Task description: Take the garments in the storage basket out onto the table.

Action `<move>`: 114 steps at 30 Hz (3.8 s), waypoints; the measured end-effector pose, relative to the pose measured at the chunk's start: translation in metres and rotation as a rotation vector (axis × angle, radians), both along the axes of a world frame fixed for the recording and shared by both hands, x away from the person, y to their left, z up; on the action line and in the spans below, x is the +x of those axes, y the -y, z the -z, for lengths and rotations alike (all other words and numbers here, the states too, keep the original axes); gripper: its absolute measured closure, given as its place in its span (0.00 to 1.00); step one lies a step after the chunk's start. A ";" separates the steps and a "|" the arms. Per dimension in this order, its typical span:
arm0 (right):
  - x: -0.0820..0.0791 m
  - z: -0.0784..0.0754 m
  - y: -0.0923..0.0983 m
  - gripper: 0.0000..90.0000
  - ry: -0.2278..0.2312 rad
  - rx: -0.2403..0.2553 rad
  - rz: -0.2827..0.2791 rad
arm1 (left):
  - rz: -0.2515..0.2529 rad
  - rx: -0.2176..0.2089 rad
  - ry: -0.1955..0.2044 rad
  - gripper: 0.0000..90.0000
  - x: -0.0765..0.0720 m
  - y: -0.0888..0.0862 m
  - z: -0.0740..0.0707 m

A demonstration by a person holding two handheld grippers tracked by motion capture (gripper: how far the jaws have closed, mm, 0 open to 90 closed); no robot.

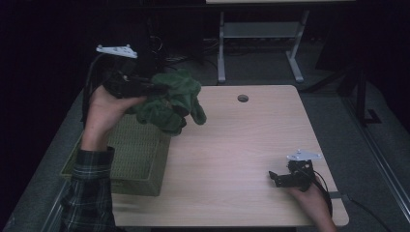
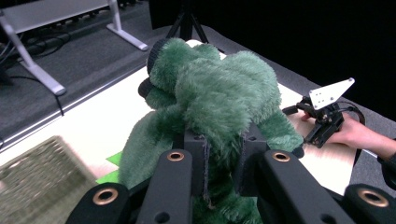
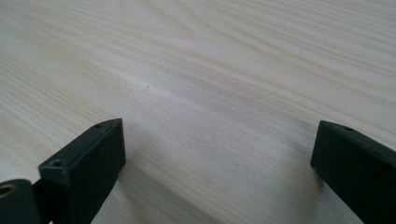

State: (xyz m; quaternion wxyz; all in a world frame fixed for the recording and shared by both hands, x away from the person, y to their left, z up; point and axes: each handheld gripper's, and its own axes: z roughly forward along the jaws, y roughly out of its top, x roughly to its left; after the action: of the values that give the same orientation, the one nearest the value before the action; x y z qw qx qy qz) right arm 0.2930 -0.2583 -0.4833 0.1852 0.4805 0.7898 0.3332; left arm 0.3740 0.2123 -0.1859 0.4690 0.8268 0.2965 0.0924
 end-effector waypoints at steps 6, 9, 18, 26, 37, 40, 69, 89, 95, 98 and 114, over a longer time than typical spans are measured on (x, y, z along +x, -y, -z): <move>0.000 0.000 0.000 0.03 0.000 0.000 -0.001 | 0.030 -0.009 -0.005 0.87 0.004 0.030 0.012; 0.000 0.000 0.000 0.03 0.000 -0.001 -0.001 | 0.048 -0.020 -0.011 0.87 0.005 0.045 0.019; 0.000 0.000 0.000 0.03 0.000 0.000 -0.001 | 0.094 -0.030 -0.018 0.87 0.007 0.087 0.040; 0.000 0.000 0.000 0.03 -0.001 -0.001 -0.001 | 0.109 -0.029 -0.041 0.87 0.008 0.120 0.071; 0.000 0.000 0.000 0.03 0.002 0.000 -0.002 | 0.102 -0.059 -0.107 0.87 0.014 0.154 0.132; 0.000 0.000 0.000 0.03 0.002 0.000 -0.002 | 0.105 -0.051 -0.136 0.87 0.017 0.163 0.152; 0.000 0.000 0.000 0.03 0.000 -0.004 -0.005 | 0.116 0.052 -0.200 0.57 0.014 0.186 0.229; 0.000 0.000 0.000 0.03 0.000 -0.003 -0.003 | 0.231 0.058 -0.158 0.66 -0.019 0.199 0.208; 0.000 0.000 0.000 0.03 0.000 -0.003 -0.003 | 0.225 0.125 -0.144 0.63 -0.016 0.211 0.226; 0.000 0.000 0.000 0.03 0.000 -0.003 -0.004 | 0.207 0.140 -0.161 0.62 -0.012 0.213 0.236; 0.000 0.000 0.000 0.03 0.001 -0.004 -0.005 | 0.235 0.138 -0.176 0.86 -0.013 0.205 0.236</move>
State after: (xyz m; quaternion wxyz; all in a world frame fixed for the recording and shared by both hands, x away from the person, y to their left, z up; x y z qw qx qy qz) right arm 0.2931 -0.2587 -0.4833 0.1858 0.4781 0.7915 0.3324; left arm 0.3610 0.0075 -0.4214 0.3910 0.8910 0.2304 -0.0158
